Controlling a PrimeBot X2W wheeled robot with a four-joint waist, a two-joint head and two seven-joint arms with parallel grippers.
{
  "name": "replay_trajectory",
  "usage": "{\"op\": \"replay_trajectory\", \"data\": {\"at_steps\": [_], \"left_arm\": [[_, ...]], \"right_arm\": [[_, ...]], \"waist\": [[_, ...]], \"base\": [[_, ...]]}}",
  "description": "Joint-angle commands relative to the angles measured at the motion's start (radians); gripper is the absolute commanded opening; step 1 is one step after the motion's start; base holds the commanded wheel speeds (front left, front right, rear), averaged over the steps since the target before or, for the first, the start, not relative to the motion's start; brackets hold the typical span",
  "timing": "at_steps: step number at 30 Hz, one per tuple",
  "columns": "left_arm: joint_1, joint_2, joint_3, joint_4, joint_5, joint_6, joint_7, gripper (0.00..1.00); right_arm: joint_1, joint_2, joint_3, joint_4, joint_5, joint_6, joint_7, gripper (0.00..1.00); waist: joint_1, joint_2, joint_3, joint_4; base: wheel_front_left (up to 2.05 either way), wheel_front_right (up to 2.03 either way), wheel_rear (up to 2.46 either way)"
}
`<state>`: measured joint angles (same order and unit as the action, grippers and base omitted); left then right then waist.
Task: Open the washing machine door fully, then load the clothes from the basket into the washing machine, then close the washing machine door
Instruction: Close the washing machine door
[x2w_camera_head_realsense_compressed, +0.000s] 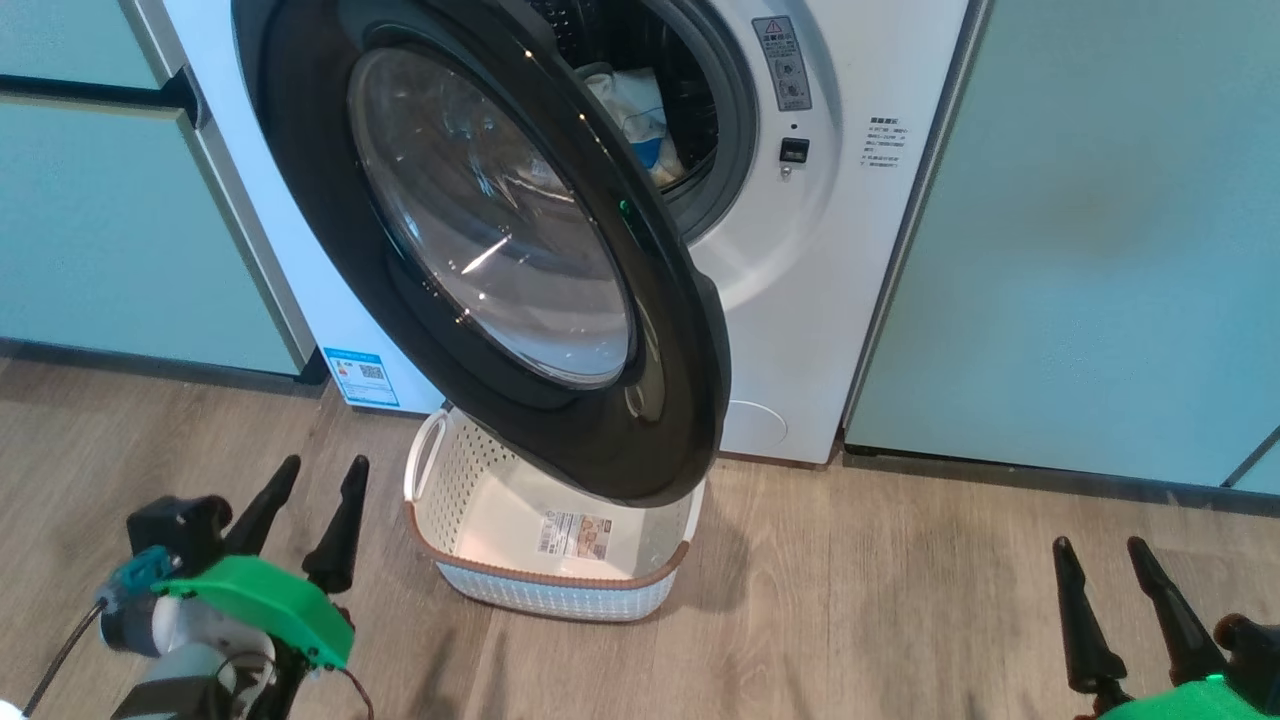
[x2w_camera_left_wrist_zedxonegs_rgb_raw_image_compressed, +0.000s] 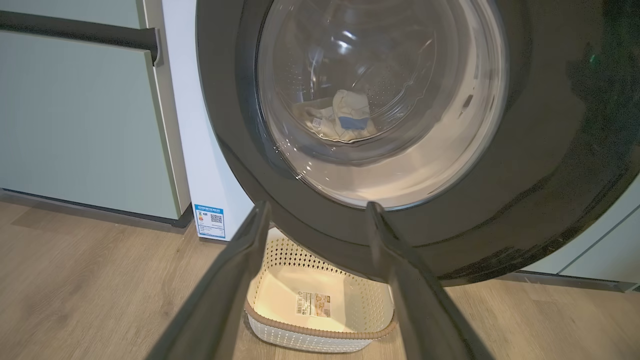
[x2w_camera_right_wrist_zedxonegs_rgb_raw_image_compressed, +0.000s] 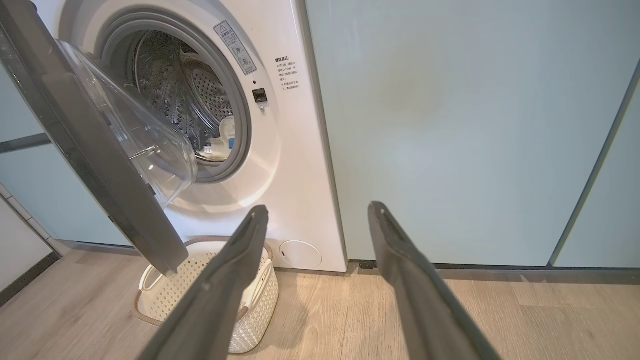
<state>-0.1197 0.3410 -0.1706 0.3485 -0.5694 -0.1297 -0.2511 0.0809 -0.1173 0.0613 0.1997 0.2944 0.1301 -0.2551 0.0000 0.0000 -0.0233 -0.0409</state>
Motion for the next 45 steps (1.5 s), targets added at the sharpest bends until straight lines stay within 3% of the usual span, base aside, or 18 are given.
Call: {"op": "replay_trajectory", "data": {"at_steps": [1, 11, 12, 13, 14, 15, 20, 30, 36, 38, 45], "left_arm": [[-0.029, 0.031, 0.041, -0.031, 0.015, -0.001, -0.011, 1.00], [-0.025, 0.029, 0.039, -0.032, 0.030, -0.001, -0.011, 1.00], [-0.024, 0.028, 0.039, -0.033, 0.031, -0.001, -0.011, 1.00], [-0.022, 0.027, 0.039, -0.033, 0.032, -0.001, -0.011, 1.00], [-0.019, 0.024, 0.040, -0.034, 0.034, -0.001, -0.011, 1.00], [-0.016, 0.021, 0.040, -0.035, 0.036, -0.001, -0.011, 1.00], [-0.008, 0.005, 0.032, -0.031, 0.046, -0.001, -0.011, 1.00], [-0.024, -0.017, -0.002, -0.018, 0.083, -0.001, -0.011, 1.00], [-0.035, -0.029, -0.021, -0.010, 0.095, -0.001, -0.011, 1.00], [-0.040, -0.033, -0.028, -0.005, 0.098, -0.001, -0.011, 1.00], [-0.053, -0.040, -0.044, 0.011, 0.099, -0.001, -0.011, 1.00]], "right_arm": [[-0.015, -0.010, 0.013, -0.035, -0.005, 0.001, -0.007, 1.00], [-0.018, -0.005, 0.006, -0.038, 0.010, 0.001, -0.007, 1.00], [-0.020, -0.003, 0.001, -0.041, 0.021, 0.001, -0.007, 0.79], [-0.023, 0.001, -0.007, -0.045, 0.036, 0.001, -0.007, 0.49], [-0.028, 0.005, -0.017, -0.052, 0.055, 0.001, -0.007, 0.30], [-0.034, 0.006, -0.026, -0.060, 0.072, 0.001, -0.007, 0.00], [-0.089, -0.017, -0.060, -0.129, 0.105, 0.001, -0.007, 0.00], [-0.300, -0.065, -0.004, -0.332, 0.148, 0.001, -0.007, 0.00], [-0.426, -0.074, 0.131, -0.409, 0.166, 0.001, -0.007, 0.00], [-0.482, -0.076, 0.232, -0.415, 0.168, 0.001, -0.007, 0.00], [-0.578, -0.028, 0.453, -0.346, 0.189, 0.001, -0.007, 0.00]], "waist": [[0.0000, 0.0000, 0.000, 0.001], [0.0000, 0.0000, -0.002, 0.005], [0.0000, 0.0000, -0.002, 0.005], [0.0000, 0.0000, -0.002, 0.005], [0.0000, 0.0000, -0.003, 0.006], [0.0000, 0.0000, -0.003, 0.007], [0.0000, 0.0000, 0.000, 0.023], [0.0000, 0.0000, 0.001, 0.089], [0.0000, 0.0000, -0.004, 0.135], [0.0000, 0.0000, -0.004, 0.156], [0.0000, 0.0000, -0.001, 0.199]], "base": [[0.00, 0.00, 0.00], [0.00, 0.00, 0.00], [0.00, 0.00, 0.00], [0.00, 0.00, 0.00], [0.00, 0.00, 0.00], [0.00, 0.00, 0.00], [0.00, 0.00, 0.00], [0.00, 0.00, 0.00], [0.00, 0.00, 0.00], [0.00, 0.00, 0.00], [0.00, 0.00, 0.00]]}}
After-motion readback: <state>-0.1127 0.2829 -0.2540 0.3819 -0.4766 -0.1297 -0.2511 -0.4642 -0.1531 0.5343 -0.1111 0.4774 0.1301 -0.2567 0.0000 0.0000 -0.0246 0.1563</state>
